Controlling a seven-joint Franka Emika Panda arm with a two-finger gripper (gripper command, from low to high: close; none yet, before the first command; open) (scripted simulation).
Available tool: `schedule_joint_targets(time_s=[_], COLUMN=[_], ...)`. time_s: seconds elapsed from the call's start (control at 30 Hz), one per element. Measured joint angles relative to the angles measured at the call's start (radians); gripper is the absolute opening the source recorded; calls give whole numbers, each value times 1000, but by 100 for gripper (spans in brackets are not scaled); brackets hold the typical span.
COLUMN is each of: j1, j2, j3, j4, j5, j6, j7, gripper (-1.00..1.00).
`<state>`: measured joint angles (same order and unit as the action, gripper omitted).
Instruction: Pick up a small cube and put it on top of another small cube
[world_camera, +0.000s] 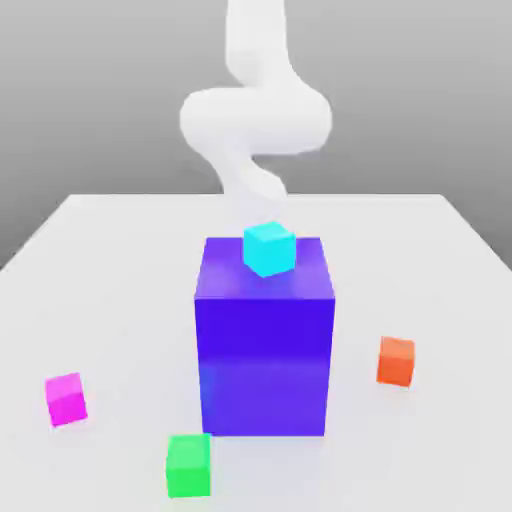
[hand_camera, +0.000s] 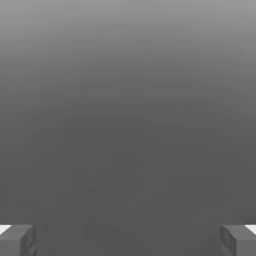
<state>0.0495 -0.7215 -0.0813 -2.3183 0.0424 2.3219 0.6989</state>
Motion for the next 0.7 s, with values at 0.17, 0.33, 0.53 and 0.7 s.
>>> schedule_joint_targets(time_s=[0.17,0.33,0.53,0.7], j1=[94,164,213,194], j2=[159,317,511,671], j3=[-165,-308,-444,-501], j4=[-38,-74,-116,-152], j5=[97,210,360,472], j6=[46,89,135,177], j7=[-215,-437,-713,-933], gripper=[0,0,0,0])
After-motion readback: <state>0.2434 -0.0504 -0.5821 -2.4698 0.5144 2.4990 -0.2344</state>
